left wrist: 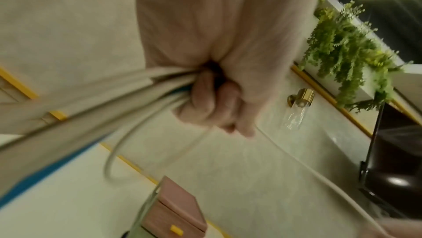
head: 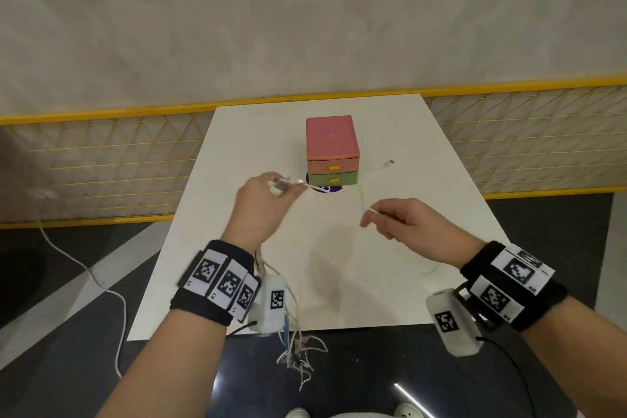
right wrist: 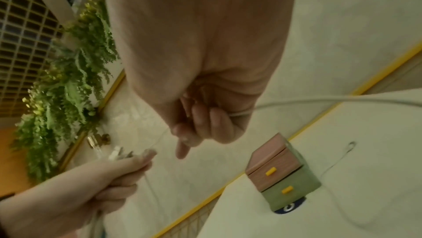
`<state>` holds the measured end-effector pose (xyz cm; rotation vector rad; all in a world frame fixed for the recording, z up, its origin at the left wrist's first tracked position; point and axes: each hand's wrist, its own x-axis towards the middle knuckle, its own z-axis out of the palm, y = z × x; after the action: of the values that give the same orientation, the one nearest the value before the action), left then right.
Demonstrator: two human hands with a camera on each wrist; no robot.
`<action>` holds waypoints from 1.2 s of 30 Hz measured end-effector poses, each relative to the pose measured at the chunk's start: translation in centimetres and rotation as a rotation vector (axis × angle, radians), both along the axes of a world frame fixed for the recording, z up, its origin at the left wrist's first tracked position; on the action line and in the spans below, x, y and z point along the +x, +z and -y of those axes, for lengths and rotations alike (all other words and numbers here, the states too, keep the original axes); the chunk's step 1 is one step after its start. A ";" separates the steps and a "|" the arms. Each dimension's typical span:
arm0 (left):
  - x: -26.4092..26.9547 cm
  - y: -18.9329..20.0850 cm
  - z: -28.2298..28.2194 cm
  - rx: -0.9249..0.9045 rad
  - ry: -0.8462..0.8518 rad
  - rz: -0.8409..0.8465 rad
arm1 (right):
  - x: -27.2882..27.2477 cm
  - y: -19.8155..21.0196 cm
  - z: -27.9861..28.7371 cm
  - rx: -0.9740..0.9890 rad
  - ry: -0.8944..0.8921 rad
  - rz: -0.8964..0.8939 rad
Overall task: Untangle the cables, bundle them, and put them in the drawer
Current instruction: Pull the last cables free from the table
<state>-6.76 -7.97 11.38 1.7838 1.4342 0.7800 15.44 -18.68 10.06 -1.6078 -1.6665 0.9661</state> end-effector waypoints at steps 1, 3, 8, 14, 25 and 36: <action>-0.6 0.0 -0.2 0.038 0.066 0.022 | 0.5 -0.3 0.2 -0.012 -0.014 0.047; -0.9 0.2 0.3 0.046 -0.033 0.077 | 0.8 -0.5 0.5 -0.027 -0.024 0.119; 1.9 -0.2 2.8 0.023 -0.445 0.001 | -2.2 1.3 -0.5 0.105 0.037 0.138; 0.3 1.3 0.8 0.176 0.049 0.158 | -0.1 -0.5 0.0 0.029 -0.007 0.093; 1.8 0.1 2.3 0.116 -0.323 -0.046 | -2.8 0.4 -0.7 0.119 0.024 0.063; -3.1 2.1 -1.1 0.240 0.265 0.255 | -1.9 -8.5 3.2 -0.348 0.237 0.387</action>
<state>-9.90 -6.88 13.45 1.6095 1.4684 1.3163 13.54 -21.92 1.56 -1.9534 -2.0747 1.1694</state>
